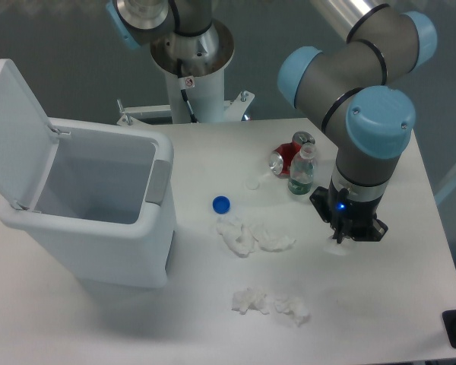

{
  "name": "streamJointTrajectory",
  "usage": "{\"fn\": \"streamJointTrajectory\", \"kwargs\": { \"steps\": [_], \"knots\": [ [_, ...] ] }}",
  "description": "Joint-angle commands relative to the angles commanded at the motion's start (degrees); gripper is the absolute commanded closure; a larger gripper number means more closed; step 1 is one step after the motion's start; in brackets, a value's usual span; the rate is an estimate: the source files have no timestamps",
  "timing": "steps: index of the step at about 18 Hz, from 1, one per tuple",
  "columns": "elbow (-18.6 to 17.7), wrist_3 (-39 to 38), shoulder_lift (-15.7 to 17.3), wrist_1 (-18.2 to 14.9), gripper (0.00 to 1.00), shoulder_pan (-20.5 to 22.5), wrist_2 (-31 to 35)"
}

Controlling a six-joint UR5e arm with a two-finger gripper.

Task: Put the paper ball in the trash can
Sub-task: 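Lift the held crumpled paper ball and carry it toward the trash can, then move the gripper over the open white trash can and open it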

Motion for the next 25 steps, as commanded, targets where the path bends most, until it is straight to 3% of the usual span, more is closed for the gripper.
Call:
{"fn": "streamJointTrajectory", "kwargs": {
  "steps": [8,16,21,25],
  "knots": [
    [0.44,-0.35,1.66,0.18,1.0,-0.52,-0.35],
    [-5.54,-5.88,13.0,0.18,1.0,-2.19,-9.39],
    [-6.07,-12.29,17.13,0.18,1.0,-6.32,-14.58],
    [-6.5,-16.77,17.93,1.49,1.0,-11.94,-17.84]
  ]
}}
